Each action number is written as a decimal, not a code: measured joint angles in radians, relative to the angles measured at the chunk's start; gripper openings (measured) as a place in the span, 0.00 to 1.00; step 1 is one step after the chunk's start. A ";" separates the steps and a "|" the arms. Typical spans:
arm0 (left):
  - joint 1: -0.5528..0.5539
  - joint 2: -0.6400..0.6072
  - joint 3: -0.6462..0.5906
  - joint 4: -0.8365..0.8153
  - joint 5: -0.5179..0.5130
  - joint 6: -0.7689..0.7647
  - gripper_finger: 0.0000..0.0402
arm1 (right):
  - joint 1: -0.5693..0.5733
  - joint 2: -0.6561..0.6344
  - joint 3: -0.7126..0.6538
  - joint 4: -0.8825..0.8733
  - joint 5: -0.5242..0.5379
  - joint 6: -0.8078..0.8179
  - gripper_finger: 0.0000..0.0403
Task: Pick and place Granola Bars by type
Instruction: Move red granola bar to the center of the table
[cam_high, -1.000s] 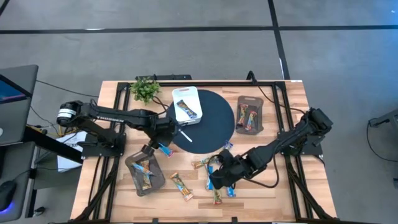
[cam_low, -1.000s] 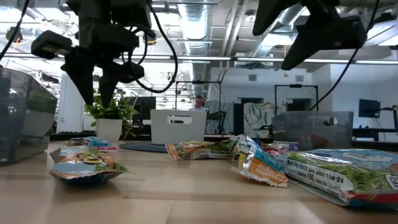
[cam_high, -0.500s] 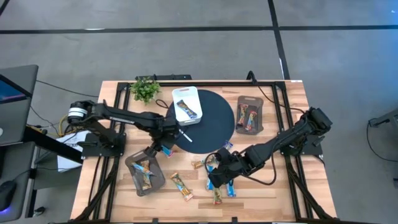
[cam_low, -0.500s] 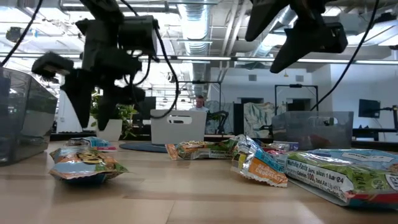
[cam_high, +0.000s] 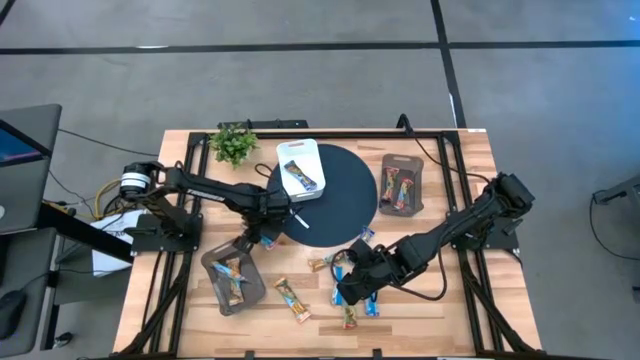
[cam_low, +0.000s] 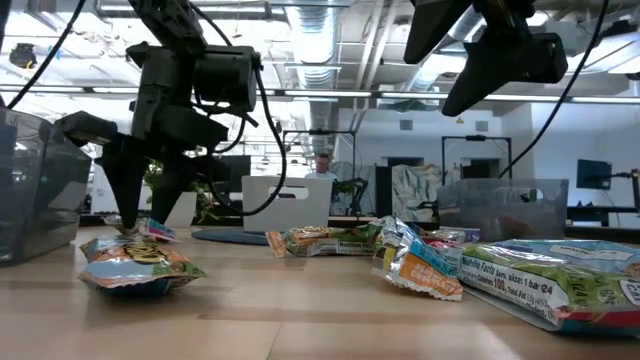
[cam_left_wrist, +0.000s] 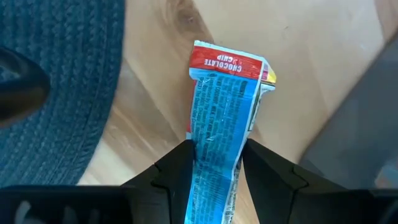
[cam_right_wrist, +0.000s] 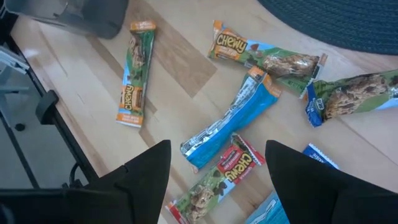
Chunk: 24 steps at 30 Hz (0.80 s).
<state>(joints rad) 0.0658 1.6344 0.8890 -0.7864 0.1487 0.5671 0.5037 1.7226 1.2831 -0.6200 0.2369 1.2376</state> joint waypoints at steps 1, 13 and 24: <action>0.000 0.001 0.004 -0.002 -0.004 -0.002 0.33 | 0.000 0.000 0.000 0.000 0.000 -0.006 0.63; 0.000 0.002 0.065 -0.001 -0.001 -0.032 0.08 | 0.000 0.000 0.000 -0.001 -0.003 -0.037 0.63; 0.000 0.002 0.114 0.000 0.003 -0.071 0.00 | 0.004 0.000 0.000 -0.003 -0.003 -0.053 0.63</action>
<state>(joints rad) 0.0658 1.6360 1.0025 -0.7864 0.1513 0.4958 0.5079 1.7226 1.2831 -0.6231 0.2340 1.1844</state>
